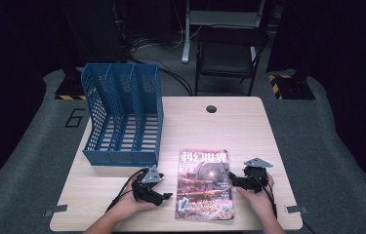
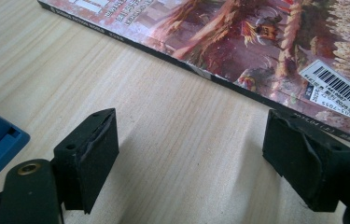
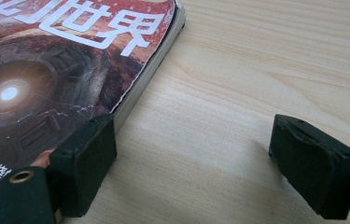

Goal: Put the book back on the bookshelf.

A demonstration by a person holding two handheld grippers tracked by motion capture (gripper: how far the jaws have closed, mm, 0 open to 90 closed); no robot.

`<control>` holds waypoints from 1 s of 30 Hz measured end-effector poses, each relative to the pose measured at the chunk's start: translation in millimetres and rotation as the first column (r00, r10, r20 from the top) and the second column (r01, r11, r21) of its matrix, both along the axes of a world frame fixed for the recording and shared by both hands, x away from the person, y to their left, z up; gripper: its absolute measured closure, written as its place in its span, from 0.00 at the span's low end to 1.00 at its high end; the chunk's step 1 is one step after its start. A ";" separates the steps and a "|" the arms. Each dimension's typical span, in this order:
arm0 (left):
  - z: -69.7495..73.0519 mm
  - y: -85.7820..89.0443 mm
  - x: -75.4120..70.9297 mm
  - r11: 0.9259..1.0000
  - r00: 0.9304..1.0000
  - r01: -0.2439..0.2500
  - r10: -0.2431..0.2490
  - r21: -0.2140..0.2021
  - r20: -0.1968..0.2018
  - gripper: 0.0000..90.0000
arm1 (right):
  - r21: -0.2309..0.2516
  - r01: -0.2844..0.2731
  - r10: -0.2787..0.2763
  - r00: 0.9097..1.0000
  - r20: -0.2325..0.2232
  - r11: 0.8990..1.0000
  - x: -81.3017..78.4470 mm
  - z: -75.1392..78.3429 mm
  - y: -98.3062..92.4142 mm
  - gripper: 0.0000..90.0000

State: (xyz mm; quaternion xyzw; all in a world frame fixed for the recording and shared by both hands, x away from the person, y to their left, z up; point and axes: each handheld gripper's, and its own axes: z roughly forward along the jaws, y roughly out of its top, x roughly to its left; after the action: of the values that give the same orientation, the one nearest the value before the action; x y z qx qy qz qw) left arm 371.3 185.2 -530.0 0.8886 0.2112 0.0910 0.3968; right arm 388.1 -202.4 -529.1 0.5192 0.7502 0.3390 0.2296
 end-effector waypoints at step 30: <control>0.1 -4.6 -0.5 0.999 0.999 -0.039 0.038 -0.007 -0.007 0.21 | -0.002 0.007 -0.007 0.999 -0.032 1.000 -2.4 5.4 -1.4 0.28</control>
State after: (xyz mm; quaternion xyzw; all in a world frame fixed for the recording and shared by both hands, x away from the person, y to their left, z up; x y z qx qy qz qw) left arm 370.9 180.6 -529.9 0.8833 0.2299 0.0949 0.3975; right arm 385.7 -203.8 -523.8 0.5269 0.7524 0.3289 0.2193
